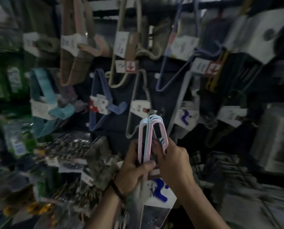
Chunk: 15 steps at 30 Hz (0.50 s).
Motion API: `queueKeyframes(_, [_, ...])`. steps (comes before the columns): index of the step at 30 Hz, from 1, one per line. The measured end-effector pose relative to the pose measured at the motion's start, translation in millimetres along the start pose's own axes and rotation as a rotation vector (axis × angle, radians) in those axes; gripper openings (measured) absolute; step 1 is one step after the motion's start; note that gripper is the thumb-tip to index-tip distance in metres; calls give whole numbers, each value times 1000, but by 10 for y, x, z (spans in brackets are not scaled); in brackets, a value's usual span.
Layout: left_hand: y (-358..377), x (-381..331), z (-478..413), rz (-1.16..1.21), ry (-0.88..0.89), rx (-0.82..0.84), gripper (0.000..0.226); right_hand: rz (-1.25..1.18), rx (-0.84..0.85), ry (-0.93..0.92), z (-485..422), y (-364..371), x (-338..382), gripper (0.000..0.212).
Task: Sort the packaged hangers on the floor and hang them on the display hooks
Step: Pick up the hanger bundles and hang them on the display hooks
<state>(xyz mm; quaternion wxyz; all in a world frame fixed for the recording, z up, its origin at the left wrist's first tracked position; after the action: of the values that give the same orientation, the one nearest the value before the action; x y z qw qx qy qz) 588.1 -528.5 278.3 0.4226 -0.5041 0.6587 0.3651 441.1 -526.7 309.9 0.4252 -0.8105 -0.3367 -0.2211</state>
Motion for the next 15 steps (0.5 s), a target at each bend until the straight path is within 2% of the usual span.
queueKeyframes(5, [371, -481, -626, -64, 116, -99, 50, -13, -103, -45, -182, -560, -15, 19])
queueKeyframes(7, [459, -622, -824, -128, 150, -57, 39, -16, -133, -57, -240, -691, -39, 19])
queueKeyframes(11, [474, -744, -1110, -249, 150, 15, 57, -15, -224, -45, -387, -968, -158, 19])
queueKeyframes(15, [533, -847, -1283, -350, 150, 65, 54, 77, -282, 4, -586, -1159, -291, 18])
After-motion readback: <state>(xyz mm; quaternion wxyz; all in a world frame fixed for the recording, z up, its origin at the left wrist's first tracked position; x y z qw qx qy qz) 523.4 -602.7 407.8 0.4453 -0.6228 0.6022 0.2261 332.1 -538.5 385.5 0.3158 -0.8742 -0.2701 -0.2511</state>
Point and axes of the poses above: each hand's wrist, its own z-axis away from the middle knuckle, its own y-axis out of the palm, x = y × z, the point moved 6 cm from there along -z, towards the middle knuckle, and after that the axes turned 2 degrees about -y, right-handed, at the moved point
